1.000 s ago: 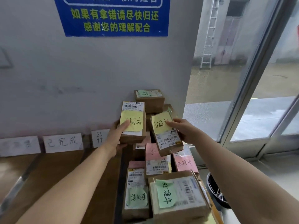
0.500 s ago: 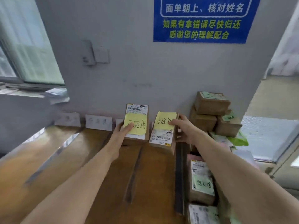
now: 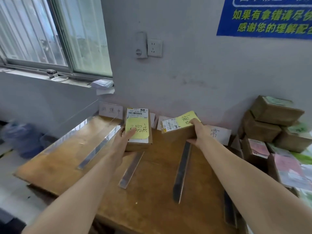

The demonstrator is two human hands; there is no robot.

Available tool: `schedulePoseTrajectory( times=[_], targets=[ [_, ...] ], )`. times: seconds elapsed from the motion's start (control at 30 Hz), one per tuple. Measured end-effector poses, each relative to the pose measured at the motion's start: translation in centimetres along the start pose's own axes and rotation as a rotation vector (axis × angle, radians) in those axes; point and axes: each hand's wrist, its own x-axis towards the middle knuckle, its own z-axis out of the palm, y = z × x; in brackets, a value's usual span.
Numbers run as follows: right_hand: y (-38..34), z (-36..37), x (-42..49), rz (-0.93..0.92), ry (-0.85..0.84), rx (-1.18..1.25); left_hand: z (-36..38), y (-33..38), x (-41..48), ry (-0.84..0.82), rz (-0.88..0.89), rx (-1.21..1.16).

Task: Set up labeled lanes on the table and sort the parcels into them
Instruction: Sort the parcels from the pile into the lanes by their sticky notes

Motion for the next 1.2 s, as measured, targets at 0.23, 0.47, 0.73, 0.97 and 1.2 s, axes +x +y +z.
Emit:
schedulePoseTrajectory(
  times=[0.23,0.47,0.73,0.97,1.2],
  targets=[
    [0.3,-0.2,4.5,0.008,0.2,0.013,2.5,-1.0,4.7,-0.091,-0.064,0.098],
    [-0.2,-2.8,10.3,-0.054,0.365,-0.007,8.2,-4.0,11.4,-0.135,-0.206,0.3],
    [0.8,-2.8,14.5,-0.034,0.264,-0.06,11.7,-8.2,17.1,-0.143,-0.328,0.404],
    [1.4,-1.7,16.4,-0.064,0.255,-0.148,12.4,-10.5,20.2,-0.15,-0.247,0.964],
    [1.7,-1.2,16.8,-0.076,0.306,-0.189,14.1,-9.6,19.6,-0.305,0.058,1.455]
  ],
)
